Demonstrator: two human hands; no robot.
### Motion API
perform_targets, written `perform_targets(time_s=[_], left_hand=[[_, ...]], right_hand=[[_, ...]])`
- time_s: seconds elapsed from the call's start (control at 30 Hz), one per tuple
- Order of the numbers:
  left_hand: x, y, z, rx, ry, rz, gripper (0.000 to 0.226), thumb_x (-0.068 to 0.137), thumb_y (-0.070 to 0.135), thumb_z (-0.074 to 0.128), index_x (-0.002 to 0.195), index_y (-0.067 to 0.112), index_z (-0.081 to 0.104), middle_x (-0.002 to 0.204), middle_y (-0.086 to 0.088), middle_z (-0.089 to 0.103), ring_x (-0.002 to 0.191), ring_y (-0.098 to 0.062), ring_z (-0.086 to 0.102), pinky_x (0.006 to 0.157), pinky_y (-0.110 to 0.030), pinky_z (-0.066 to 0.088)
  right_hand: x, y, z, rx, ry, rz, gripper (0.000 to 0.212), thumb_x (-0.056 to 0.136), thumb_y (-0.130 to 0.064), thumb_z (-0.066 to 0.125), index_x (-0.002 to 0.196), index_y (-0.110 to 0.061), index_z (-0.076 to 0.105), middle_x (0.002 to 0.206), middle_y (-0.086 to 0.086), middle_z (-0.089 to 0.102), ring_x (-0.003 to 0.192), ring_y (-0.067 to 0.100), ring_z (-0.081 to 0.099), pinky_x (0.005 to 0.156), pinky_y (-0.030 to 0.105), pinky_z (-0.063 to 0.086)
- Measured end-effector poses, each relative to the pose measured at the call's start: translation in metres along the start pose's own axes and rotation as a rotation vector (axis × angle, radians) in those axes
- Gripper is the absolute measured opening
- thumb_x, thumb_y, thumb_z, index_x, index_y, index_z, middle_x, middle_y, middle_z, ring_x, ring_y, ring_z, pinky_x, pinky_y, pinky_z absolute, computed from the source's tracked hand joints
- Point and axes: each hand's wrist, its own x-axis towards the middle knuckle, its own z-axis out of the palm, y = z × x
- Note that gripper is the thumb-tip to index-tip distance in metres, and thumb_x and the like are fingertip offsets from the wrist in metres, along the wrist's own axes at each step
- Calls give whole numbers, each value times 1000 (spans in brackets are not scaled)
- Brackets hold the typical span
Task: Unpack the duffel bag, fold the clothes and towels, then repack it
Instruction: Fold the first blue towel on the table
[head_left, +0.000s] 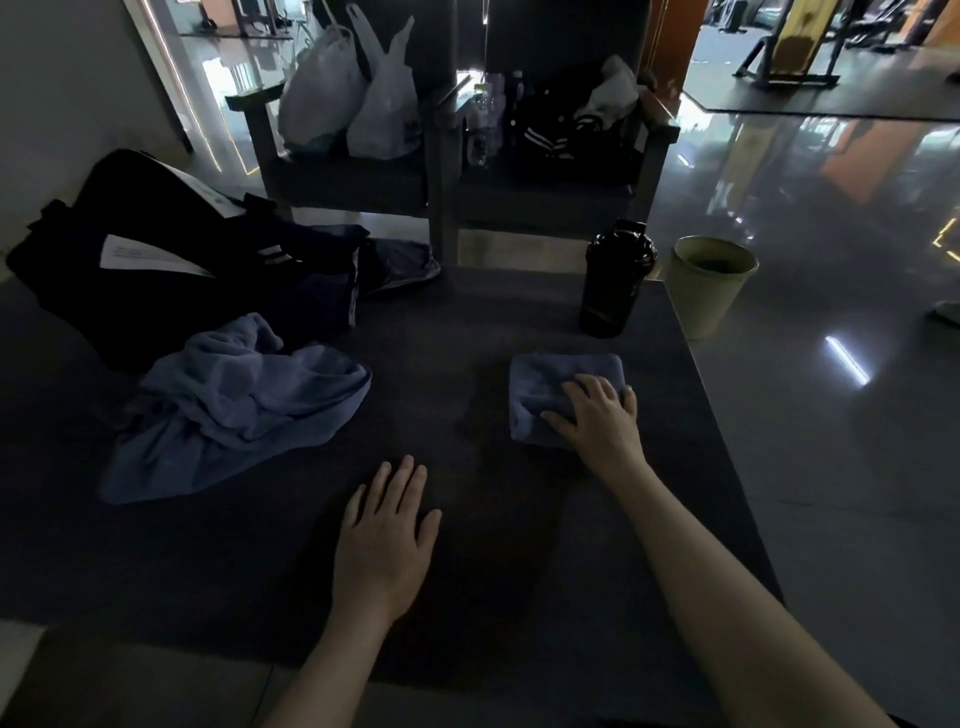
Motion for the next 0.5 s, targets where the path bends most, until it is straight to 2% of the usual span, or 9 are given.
perform_targets(time_s=[0.1,0.17,0.23,0.37,0.5], left_hand=[[1,-1,1,-12,4,-4,74,87,57,1,150,25,23,158,11,13,146,-9,4,118,-34,7],[1,-1,0,-11,0,-8,76,84,57,-3,151,27,19,158,12,8,145,-7,-1,117,-31,3],[1,0,-2,-5,2,-10,78,82,58,-5,151,28,16,158,13,6,145,-6,-3,116,-30,1],[0,0,-3,4,-21,-10,79,81,58,-8,152,28,12,159,13,2,146,-8,-3,118,-32,2],[1,1,-4,15,-34,-8,76,84,57,-7,152,28,12,159,12,3,147,-9,-2,118,-33,4]], right_hand=[[7,1,1,-153,128,81,38,93,-42,50,117,-15,60,131,7,48,126,25,40,110,51,21],[-1,-1,7,-163,193,123,31,93,-37,51,110,-14,63,124,8,54,120,27,45,106,52,28],[-8,0,13,-112,225,115,30,95,-34,49,112,-14,63,124,8,58,124,27,45,108,55,25],[2,9,8,-81,82,131,42,100,-37,33,134,-19,48,148,3,39,143,22,22,115,52,4],[16,10,-4,-132,-104,161,50,102,-38,23,148,-19,28,158,1,17,147,22,4,115,54,-2]])
